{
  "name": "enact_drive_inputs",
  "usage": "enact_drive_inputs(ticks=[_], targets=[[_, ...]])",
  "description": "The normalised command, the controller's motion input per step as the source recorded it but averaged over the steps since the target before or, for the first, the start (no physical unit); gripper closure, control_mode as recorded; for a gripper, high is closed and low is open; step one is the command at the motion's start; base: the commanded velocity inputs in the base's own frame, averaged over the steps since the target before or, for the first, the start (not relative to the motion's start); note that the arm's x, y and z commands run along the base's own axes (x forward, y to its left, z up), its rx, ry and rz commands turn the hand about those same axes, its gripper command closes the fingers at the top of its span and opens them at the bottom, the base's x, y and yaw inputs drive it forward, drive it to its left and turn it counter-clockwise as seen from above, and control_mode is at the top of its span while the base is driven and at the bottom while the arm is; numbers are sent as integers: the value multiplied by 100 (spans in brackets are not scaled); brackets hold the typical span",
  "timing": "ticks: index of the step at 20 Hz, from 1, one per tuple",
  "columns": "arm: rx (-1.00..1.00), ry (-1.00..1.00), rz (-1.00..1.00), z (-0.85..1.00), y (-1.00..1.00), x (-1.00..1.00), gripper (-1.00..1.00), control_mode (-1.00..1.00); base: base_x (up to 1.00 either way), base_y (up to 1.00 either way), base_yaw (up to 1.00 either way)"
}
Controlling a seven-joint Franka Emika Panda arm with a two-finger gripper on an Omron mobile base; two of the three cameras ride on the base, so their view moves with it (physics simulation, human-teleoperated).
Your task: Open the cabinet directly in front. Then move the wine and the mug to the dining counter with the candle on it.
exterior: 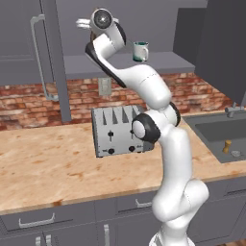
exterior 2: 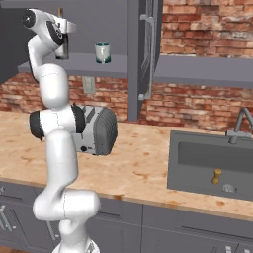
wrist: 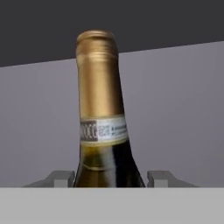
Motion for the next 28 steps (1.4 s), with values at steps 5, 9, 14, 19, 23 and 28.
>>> enact_drive_inputs(ticks=[5, 9, 14, 19, 23, 28], targets=[[-5, 0, 0, -15, 0, -59, 100, -100, 0, 0, 0], [-9, 0, 0, -41, 0, -96, 100, -100, 0, 0, 0], [-14, 0, 2, -61, 0, -100, 100, -100, 0, 0, 0], [-5, 0, 3, -99, -25, -100, 100, -100, 0, 0, 0], [2, -20, 7, -67, -54, -100, 100, -100, 0, 0, 0], [22, -61, 10, -11, -63, -100, 100, -100, 0, 0, 0]])
